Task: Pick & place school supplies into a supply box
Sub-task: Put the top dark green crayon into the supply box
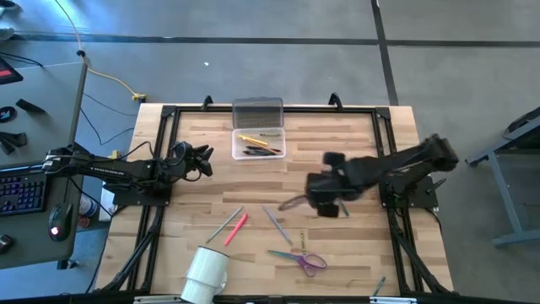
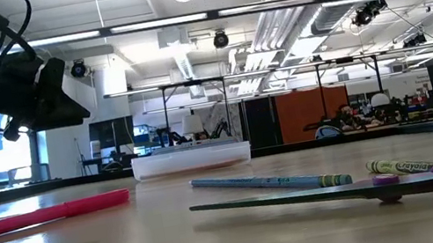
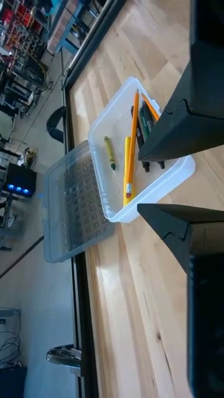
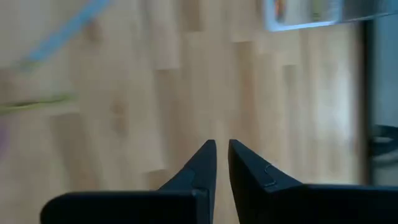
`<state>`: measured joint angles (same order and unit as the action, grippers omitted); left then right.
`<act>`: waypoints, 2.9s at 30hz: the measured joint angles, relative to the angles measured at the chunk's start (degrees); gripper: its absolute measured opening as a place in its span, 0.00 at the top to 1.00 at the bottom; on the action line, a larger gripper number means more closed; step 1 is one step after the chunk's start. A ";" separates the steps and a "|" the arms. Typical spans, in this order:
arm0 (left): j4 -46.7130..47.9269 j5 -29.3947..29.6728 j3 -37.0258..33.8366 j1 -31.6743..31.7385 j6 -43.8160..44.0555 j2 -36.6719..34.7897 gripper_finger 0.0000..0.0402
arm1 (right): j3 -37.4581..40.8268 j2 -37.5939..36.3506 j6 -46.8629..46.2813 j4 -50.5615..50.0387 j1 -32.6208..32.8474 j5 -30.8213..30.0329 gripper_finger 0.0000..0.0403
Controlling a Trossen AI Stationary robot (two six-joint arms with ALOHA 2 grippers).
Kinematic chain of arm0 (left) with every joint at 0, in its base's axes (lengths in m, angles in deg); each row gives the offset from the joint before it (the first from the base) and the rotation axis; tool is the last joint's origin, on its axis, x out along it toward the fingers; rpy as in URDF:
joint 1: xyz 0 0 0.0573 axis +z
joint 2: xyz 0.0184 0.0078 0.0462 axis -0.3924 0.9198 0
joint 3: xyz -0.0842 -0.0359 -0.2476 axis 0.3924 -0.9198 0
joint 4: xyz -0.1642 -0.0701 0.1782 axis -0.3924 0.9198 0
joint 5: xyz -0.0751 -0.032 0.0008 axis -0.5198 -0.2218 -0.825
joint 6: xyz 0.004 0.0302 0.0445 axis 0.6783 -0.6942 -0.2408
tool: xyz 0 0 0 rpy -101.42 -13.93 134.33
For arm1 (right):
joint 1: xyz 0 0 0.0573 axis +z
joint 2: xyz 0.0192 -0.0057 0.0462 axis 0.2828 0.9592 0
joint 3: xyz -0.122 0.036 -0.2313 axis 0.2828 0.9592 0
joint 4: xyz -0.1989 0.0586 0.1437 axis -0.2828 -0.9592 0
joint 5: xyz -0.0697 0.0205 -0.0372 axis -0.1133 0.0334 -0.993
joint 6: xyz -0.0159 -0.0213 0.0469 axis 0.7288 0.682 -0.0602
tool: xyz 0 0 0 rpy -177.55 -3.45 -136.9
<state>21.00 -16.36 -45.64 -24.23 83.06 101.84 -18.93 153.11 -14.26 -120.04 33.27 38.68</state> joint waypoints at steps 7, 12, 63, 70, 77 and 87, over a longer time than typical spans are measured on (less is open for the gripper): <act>-0.04 -0.02 0.00 0.00 0.02 -0.01 0.61 | 18.94 -13.88 -17.64 8.97 6.86 6.24 0.88; -0.34 0.00 0.00 0.00 0.24 0.00 0.61 | 31.62 -20.57 -29.36 12.59 8.65 6.39 0.82; -4.77 9.09 0.00 0.00 -0.46 0.00 0.61 | 56.04 -9.57 -46.38 42.90 8.24 5.04 0.81; -6.01 9.09 0.00 0.00 -0.46 0.00 0.61 | 56.17 -9.55 -47.99 43.06 8.20 4.25 0.95; -7.79 8.22 0.00 0.02 -0.44 0.00 0.61 | 56.55 -9.17 -46.71 58.15 7.33 -2.61 0.95; -15.19 8.10 0.00 0.02 -0.44 0.00 0.61 | 56.39 -9.39 -0.76 103.87 -11.15 -5.51 0.98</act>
<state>5.82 -8.26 -45.64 -24.21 82.62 101.84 37.46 143.71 -15.02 -16.16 22.11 33.17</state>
